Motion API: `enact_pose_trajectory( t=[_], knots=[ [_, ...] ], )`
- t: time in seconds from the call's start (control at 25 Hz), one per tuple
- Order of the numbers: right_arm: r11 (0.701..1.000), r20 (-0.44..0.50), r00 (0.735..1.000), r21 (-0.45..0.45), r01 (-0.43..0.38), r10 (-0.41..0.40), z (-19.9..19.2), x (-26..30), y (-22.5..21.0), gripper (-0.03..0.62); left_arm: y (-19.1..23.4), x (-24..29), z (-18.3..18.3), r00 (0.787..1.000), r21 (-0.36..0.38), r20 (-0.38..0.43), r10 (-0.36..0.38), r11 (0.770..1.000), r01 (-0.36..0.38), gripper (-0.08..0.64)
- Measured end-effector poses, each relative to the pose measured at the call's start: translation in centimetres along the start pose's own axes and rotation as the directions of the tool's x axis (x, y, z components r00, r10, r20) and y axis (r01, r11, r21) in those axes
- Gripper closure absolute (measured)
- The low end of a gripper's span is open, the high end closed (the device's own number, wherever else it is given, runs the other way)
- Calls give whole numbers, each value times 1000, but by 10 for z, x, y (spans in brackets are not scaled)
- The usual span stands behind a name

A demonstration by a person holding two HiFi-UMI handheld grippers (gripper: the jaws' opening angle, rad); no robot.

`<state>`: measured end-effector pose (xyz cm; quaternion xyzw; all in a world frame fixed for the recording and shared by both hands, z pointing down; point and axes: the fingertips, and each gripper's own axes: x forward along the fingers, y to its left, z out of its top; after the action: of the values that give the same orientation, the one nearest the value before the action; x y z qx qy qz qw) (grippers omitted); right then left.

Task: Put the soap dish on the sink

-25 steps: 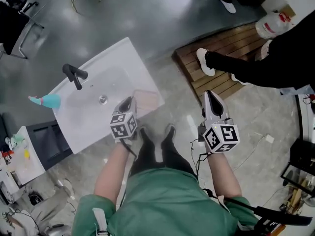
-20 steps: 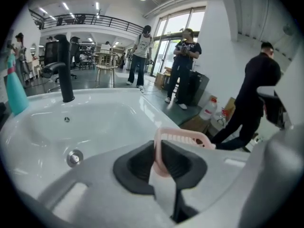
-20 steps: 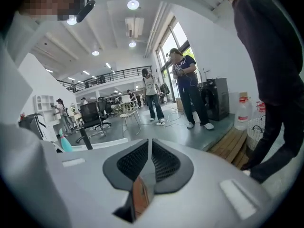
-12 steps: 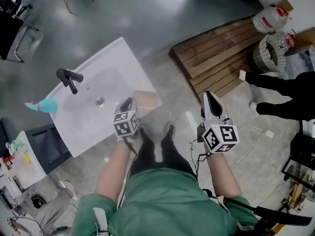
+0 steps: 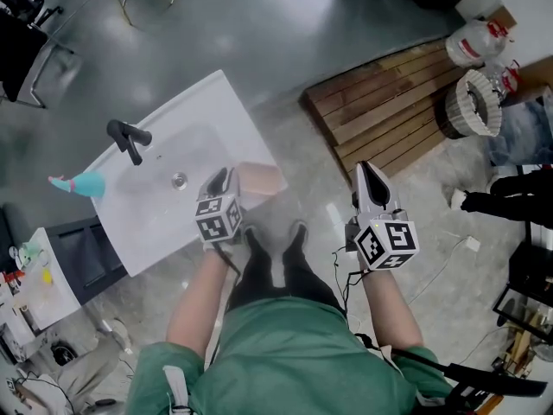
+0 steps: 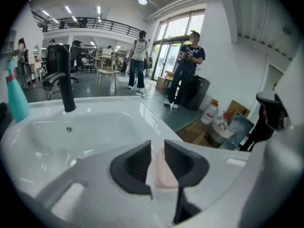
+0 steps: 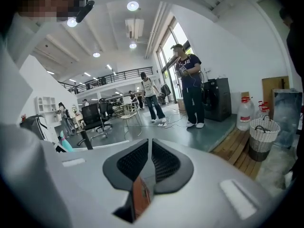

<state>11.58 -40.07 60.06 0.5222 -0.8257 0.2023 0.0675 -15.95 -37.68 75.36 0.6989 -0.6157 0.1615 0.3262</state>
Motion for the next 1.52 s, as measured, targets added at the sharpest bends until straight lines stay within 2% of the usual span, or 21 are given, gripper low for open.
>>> enact_pose_trajectory(
  t=[0.24, 0.44, 0.64, 0.96, 1.36, 1.52],
  knots=[
    [1000, 46, 999, -7, -20, 20, 30, -8, 19, 568, 5, -37, 57, 993, -7, 115, 4, 1000, -3, 474],
    [999, 100, 994, -31, -38, 41, 68, -22, 38, 568, -10, -81, 111, 974, 19, 223, -31, 999, 28, 480],
    [997, 153, 987, -52, -49, 56, 98, -35, 51, 568, -30, -128, 160, 941, 50, 330, -76, 997, 63, 488],
    [994, 253, 964, -87, -65, 85, 159, -59, 63, 568, -56, -193, 222, 881, 112, 461, -102, 992, 57, 492],
    [989, 345, 929, -115, -97, 131, 210, -83, 84, 568, -84, -257, 266, 811, 163, 568, -140, 985, 56, 500],
    [986, 378, 914, -130, -103, 145, 226, -93, 89, 568, -95, -272, 277, 790, 183, 593, -156, 982, 56, 502]
  ],
)
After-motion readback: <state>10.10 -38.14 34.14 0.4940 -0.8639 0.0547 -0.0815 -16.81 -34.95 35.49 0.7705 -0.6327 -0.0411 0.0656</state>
